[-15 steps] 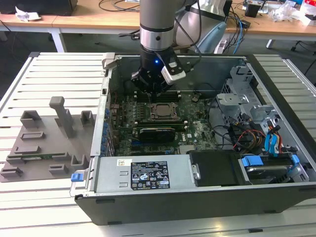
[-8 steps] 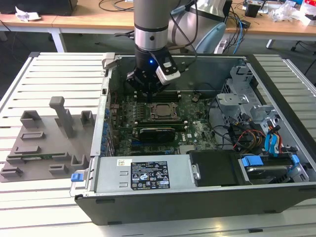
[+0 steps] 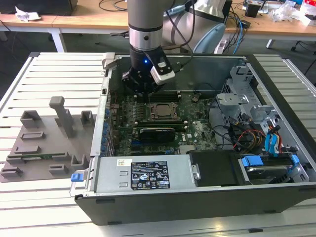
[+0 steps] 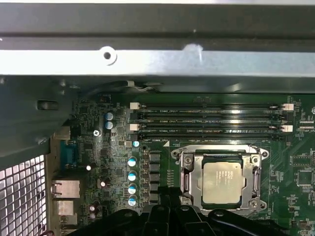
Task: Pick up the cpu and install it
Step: 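Install the first cpu locking lever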
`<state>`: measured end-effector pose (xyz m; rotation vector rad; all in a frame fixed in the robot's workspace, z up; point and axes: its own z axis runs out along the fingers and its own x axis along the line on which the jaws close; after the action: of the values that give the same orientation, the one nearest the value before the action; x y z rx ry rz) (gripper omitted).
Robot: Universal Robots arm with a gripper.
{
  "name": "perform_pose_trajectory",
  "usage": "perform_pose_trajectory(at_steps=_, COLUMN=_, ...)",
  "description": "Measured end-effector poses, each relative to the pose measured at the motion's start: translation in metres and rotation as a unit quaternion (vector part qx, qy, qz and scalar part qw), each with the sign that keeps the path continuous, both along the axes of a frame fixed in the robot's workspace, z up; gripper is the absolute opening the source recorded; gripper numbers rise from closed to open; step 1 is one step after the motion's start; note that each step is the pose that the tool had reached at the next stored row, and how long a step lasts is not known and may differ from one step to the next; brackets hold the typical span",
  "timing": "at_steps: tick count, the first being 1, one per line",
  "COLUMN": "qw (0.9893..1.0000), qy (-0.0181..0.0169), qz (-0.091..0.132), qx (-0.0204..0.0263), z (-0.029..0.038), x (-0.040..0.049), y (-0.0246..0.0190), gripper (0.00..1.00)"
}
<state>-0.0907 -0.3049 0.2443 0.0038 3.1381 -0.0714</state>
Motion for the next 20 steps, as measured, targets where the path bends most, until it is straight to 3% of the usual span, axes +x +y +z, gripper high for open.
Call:
perform_pose_trajectory(at_steps=10, qw=1.0, qy=0.0, qz=0.0, qx=0.0, z=0.0, x=-0.0114, y=0.0008, gripper=0.11)
perform_pose_trajectory(at_steps=15, qw=1.0, qy=0.0, qz=0.0, qx=0.0015, z=0.0006, x=-0.0115, y=0.0133, gripper=0.11)
perform_pose_trajectory(at_steps=20, qw=1.0, qy=-0.0003, qz=0.0, qx=0.0015, z=0.0089, x=-0.0115, y=0.0233, gripper=0.11)
